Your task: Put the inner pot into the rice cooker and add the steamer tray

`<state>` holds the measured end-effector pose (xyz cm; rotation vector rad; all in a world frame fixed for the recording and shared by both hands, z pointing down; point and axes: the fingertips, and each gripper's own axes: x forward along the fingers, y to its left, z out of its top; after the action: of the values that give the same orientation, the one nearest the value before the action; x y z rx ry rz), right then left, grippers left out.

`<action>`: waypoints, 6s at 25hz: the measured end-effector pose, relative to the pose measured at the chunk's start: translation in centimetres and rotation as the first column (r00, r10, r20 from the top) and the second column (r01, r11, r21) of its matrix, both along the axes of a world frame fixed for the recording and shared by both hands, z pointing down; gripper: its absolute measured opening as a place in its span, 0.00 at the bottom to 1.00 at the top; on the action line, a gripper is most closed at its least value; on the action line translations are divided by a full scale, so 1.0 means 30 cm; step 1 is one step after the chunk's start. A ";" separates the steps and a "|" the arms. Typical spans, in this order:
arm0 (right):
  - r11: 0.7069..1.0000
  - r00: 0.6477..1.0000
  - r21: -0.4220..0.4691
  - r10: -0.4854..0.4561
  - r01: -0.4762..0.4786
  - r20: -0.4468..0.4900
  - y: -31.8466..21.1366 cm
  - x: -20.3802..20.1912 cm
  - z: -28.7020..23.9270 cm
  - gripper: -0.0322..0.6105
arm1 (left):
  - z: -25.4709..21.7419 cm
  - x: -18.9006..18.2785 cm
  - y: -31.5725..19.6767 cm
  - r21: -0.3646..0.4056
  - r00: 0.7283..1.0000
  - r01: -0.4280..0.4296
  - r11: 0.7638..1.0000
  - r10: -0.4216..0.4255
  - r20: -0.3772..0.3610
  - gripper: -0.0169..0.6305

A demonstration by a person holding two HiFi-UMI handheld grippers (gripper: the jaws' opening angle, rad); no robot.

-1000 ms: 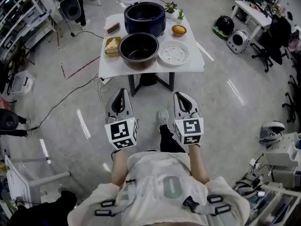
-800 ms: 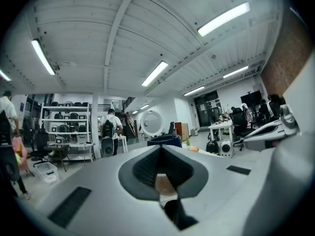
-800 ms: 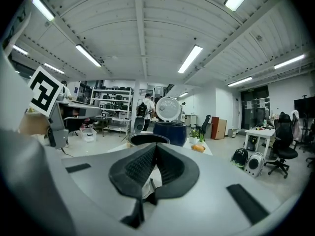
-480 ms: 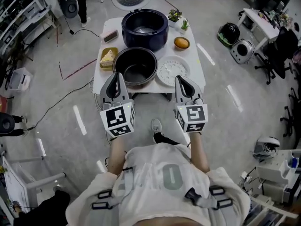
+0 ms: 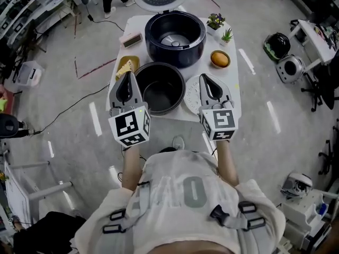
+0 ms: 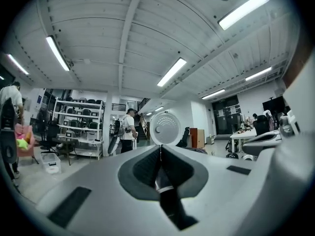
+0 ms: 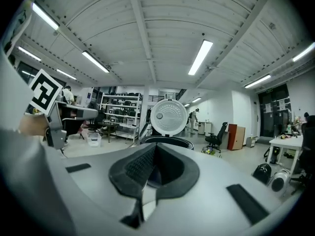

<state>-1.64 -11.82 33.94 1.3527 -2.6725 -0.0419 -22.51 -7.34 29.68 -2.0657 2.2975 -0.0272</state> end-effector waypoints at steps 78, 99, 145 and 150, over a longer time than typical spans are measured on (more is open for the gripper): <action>0.752 0.929 -0.546 -0.281 0.369 0.241 -0.096 -0.258 0.528 0.36 | 0.647 -0.146 0.035 -0.292 0.756 -0.129 0.948 -0.097 -0.647 0.21; 0.873 0.928 -0.316 -0.340 0.371 0.152 -0.077 -0.277 0.197 0.34 | 0.350 -0.156 0.057 -0.173 0.846 -0.127 0.977 0.016 -0.533 0.19; 0.893 0.969 -0.380 -0.205 0.242 0.135 -0.821 -0.096 -0.055 0.35 | 0.025 -0.004 -0.801 -0.214 0.934 -0.262 0.941 0.192 -0.302 0.21; 0.879 0.974 -0.420 -0.198 0.227 0.112 -0.838 -0.090 -0.001 0.35 | 0.082 0.001 -0.825 -0.274 0.940 -0.257 0.927 0.174 -0.293 0.22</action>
<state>-4.34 -36.97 33.91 0.9332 -2.6498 0.5478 -22.47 -32.10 32.14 -2.6215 2.3126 -0.1170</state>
